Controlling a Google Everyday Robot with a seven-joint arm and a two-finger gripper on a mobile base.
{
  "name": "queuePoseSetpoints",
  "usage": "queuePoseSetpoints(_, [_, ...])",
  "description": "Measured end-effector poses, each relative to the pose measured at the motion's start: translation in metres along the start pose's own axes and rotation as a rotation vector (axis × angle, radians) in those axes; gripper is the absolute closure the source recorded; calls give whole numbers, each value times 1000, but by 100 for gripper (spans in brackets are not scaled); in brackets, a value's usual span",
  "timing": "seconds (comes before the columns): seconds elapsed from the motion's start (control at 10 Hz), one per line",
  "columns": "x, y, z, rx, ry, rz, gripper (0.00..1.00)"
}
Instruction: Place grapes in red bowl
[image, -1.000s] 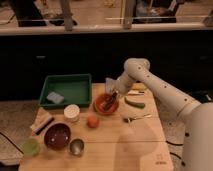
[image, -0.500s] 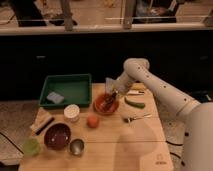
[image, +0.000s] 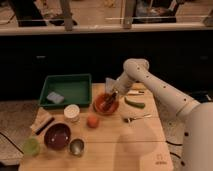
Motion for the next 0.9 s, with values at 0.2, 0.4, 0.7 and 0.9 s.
queuePoseSetpoints(0.2, [0, -1, 0, 0, 0, -1, 20])
queuePoseSetpoints(0.4, [1, 0, 0, 0, 1, -1, 32])
queuePoseSetpoints(0.7, [3, 1, -1, 4, 2, 2, 60])
queuePoseSetpoints(0.9, [8, 6, -5, 9, 4, 8, 61])
